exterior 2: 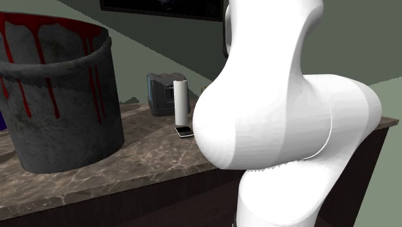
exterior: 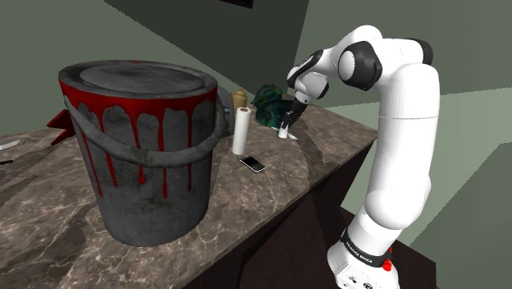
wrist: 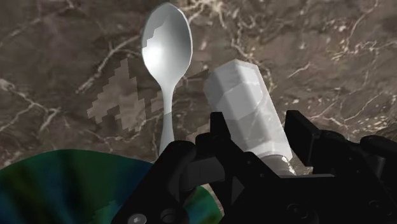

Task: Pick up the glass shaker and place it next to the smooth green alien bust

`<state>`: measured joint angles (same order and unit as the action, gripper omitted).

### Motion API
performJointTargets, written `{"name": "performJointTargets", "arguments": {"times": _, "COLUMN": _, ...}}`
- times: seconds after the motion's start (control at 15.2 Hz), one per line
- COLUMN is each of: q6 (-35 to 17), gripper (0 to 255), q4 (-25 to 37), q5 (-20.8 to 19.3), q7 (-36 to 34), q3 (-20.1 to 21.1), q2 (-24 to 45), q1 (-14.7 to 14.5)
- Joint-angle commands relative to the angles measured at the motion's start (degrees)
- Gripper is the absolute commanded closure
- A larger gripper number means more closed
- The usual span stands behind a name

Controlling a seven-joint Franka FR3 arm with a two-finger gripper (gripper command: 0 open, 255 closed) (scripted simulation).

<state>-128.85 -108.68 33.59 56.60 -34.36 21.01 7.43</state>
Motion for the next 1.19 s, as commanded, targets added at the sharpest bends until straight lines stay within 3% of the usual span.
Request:
{"name": "performJointTargets", "arguments": {"times": 0.0, "q6": -0.01, "gripper": 255, "q4": 0.01, "q5": 0.01, "q7": 0.01, "q3": 0.00, "q2": 0.00, "q1": 0.00}}
{"name": "performJointTargets", "arguments": {"times": 0.07, "q6": -0.01, "gripper": 255, "q4": 0.01, "q5": 0.01, "q7": 0.01, "q3": 0.00, "q2": 0.00, "q1": 0.00}}
{"name": "performJointTargets", "arguments": {"times": 0.13, "q6": -0.01, "gripper": 0, "q4": 0.01, "q5": 0.01, "q7": 0.01, "q3": 0.00, "q2": 0.00, "q1": 0.00}}
{"name": "performJointTargets", "arguments": {"times": 0.46, "q6": 0.00, "gripper": 0, "q4": 0.01, "q5": 0.01, "q7": 0.00, "q3": 0.00, "q2": 0.00, "q1": 0.00}}
{"name": "performJointTargets", "arguments": {"times": 0.73, "q6": 4.60, "gripper": 0, "q4": 1.05, "q5": -4.40, "q7": -2.59, "q3": -2.22, "q2": -4.69, "q1": -0.78}}
{"name": "performJointTargets", "arguments": {"times": 1.12, "q6": 4.60, "gripper": 0, "q4": 1.05, "q5": -4.40, "q7": -2.59, "q3": -2.21, "q2": -4.69, "q1": -0.78}}
